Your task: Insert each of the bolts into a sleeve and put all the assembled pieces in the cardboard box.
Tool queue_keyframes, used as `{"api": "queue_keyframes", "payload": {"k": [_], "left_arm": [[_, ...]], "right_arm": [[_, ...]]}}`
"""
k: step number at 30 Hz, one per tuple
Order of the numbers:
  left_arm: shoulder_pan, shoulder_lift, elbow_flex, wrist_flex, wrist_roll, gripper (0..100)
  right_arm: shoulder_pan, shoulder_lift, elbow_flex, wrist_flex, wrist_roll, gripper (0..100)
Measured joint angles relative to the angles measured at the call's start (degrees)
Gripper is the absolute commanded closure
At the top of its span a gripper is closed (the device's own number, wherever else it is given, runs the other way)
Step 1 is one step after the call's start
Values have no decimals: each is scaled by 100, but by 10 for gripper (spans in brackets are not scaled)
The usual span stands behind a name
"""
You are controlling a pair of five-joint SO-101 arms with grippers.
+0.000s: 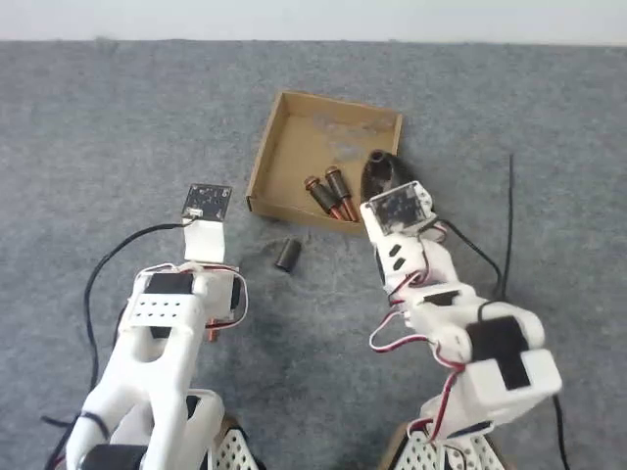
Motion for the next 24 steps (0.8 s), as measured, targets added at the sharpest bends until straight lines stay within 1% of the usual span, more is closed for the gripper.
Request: {"api": "queue_keyframes", "payload": {"k": [1, 3, 7, 9, 12, 18, 24], "left_arm": [[0, 0, 0, 0, 0, 987], [0, 0, 0, 0, 0, 987], [0, 0, 0, 0, 0, 987], [0, 0, 0, -35, 0, 987], [0, 0, 0, -158, 0, 987], [0, 0, 0, -211, 0, 987], [0, 0, 0, -211, 0, 986]], "right_arm": [[-44, 62, 0, -211, -26, 991], [-88, 141, 0, -484, -360, 992], [-44, 141, 0, -633, -1371, 992], [-62, 141, 0, -642, -1644, 992], [-193, 141, 88, -677, -1758, 992], [-765, 141, 545, -695, -1776, 992], [-835, 62, 1037, -695, -1776, 992]]}}
